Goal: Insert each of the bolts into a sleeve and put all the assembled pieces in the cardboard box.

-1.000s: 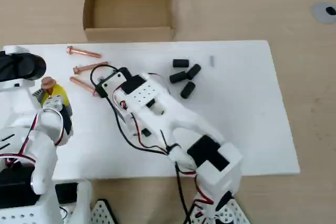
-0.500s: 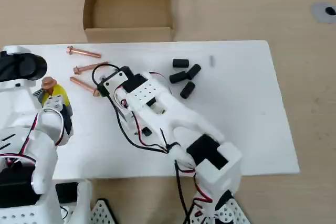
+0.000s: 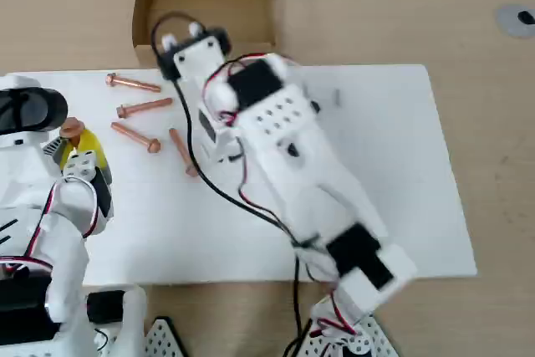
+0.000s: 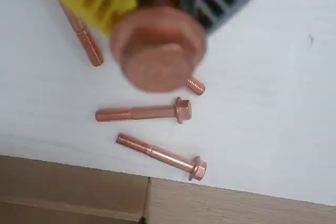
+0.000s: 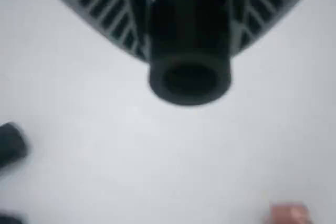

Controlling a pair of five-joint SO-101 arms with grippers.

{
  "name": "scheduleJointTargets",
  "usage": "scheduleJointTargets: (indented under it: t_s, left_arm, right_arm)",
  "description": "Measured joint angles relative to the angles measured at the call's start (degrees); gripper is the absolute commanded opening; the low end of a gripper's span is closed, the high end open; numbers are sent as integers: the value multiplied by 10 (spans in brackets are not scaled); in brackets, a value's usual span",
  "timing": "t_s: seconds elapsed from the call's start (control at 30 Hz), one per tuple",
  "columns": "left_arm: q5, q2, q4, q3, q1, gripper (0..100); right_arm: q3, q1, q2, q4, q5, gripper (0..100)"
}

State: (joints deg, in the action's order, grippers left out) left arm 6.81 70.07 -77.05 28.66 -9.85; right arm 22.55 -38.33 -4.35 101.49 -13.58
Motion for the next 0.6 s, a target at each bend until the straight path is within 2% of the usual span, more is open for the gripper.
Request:
scheduleJointTargets:
  t_s: [0.33,0.47,0.6]
  left_arm:
    - [0,0,0,0,0,4]
    - [-29,0,0,0,0,4]
    - [-49,0,0,0,0,4]
  right_arm:
    - [11,0,327,-36,0,9]
    - [-86,0,468,-94,0,9]
    - [-262,0,606,-176,15,9]
